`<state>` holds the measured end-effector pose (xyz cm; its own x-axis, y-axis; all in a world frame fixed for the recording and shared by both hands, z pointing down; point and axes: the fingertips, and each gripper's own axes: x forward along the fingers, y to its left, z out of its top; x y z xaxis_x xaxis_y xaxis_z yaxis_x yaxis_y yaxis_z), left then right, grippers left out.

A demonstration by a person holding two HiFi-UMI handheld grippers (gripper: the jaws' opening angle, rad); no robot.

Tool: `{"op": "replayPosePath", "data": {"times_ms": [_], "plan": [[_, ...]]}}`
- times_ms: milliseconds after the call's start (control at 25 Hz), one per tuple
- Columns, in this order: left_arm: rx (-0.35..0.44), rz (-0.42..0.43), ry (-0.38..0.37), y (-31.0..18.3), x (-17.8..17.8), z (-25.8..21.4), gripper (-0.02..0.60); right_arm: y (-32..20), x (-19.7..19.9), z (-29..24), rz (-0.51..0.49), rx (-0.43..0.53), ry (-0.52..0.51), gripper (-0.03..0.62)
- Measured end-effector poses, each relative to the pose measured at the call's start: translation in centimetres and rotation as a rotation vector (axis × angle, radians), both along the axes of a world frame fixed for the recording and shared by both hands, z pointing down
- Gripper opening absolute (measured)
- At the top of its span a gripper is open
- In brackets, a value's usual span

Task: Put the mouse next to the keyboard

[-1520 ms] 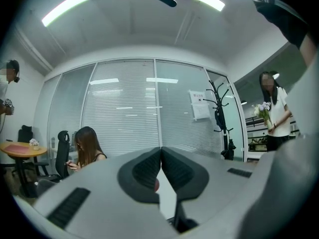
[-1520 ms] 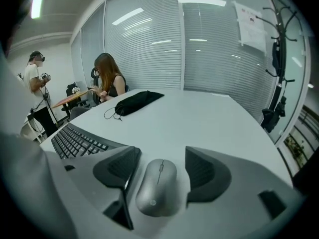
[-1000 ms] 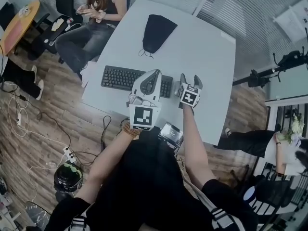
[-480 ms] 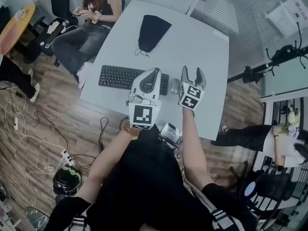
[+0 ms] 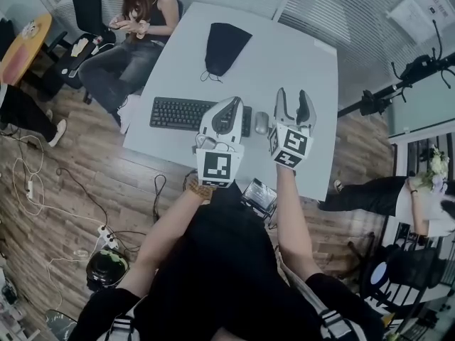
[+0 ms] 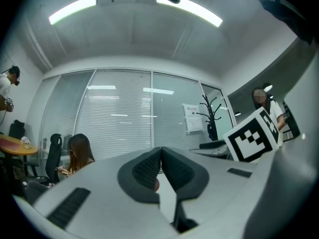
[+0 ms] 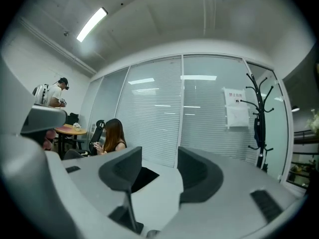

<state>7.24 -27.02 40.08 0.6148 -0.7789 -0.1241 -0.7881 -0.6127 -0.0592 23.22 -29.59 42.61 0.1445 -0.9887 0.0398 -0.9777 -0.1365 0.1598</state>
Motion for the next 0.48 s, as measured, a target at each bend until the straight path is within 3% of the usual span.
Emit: {"op": "replayPosePath", "data": {"times_ms": [480], "plan": [[0.017, 0.019, 0.009, 1.0, 0.7, -0.6, 0.012, 3.9, -2.4, -2.9, -0.019, 0.087, 0.023, 0.176]]}}
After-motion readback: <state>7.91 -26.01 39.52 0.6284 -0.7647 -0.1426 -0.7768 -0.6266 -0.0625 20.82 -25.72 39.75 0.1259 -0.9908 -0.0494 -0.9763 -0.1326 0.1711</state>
